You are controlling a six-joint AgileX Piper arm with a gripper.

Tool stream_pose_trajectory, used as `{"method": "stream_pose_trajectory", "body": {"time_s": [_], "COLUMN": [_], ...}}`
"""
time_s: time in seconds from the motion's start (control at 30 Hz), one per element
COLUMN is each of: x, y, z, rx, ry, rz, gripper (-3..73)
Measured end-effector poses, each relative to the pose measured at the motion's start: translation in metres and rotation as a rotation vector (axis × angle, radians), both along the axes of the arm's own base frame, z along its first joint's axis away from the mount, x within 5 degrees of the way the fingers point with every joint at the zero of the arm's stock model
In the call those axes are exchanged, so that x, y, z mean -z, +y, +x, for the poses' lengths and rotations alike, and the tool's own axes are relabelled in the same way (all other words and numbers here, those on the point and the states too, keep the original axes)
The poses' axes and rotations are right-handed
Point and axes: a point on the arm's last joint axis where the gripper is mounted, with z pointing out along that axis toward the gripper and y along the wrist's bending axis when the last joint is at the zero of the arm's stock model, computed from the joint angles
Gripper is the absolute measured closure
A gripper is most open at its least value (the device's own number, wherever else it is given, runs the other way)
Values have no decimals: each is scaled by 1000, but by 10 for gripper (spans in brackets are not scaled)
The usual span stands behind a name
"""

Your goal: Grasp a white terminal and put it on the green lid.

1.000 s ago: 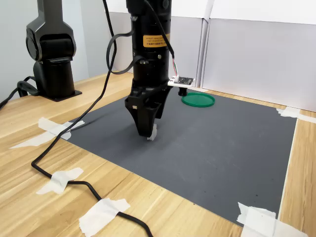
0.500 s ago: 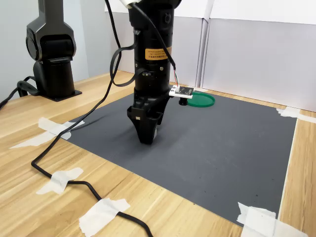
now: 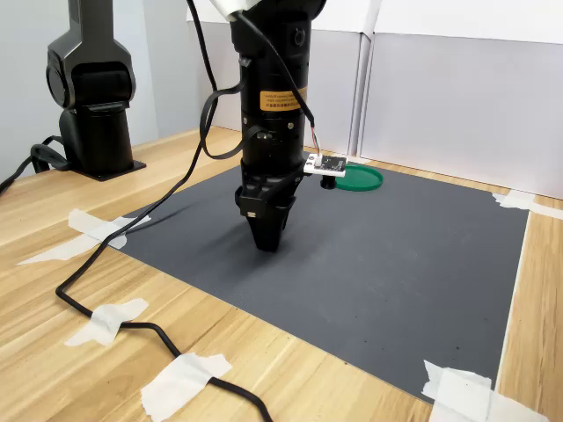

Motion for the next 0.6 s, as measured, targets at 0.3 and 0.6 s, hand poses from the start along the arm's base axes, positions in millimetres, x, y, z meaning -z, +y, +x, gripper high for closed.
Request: {"method": "stream_pose_trajectory", "body": {"time_s": [0.3,0.6], "x": [-17,-38], "y": [10,107], "z": [-2,-15], "rx": [12,-221], "ry": [-48,-63], "rz": [29,69], "gripper": [376,376]}}
